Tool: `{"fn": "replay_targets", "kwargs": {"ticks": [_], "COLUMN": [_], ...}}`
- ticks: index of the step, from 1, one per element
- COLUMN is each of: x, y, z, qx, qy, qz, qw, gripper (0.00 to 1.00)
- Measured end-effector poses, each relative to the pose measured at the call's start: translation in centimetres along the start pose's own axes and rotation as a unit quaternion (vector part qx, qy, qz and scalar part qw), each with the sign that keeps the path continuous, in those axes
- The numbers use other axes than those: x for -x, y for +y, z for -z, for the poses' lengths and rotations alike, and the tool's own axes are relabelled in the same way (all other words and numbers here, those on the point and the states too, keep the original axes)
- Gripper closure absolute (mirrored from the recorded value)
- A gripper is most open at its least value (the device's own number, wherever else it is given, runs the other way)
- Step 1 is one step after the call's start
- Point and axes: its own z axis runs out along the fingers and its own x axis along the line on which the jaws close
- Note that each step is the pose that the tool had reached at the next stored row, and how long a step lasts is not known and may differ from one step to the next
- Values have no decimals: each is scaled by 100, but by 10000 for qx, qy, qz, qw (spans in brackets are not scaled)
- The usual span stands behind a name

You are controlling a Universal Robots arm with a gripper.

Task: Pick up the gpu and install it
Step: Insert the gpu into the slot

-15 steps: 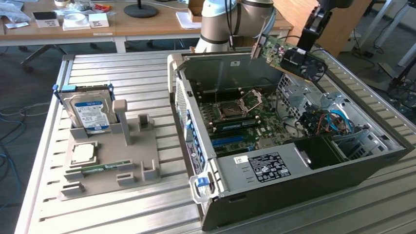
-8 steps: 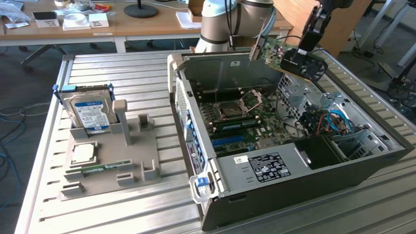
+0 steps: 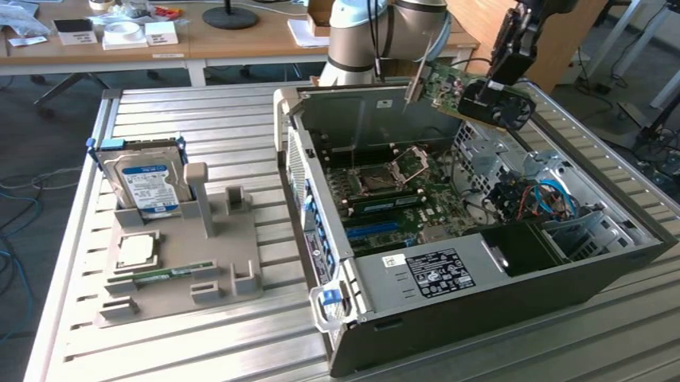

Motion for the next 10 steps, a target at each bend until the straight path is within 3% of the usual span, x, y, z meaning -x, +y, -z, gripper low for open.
{"fn": "replay_targets", "kwargs": {"ticks": [5,10], "x": [0,0], "y": [0,0], "z": [-2,-5], "qx": [8,17], "qy": [18,38], "qz": [385,816], "qw": [9993,9967], "gripper": [73,73]}}
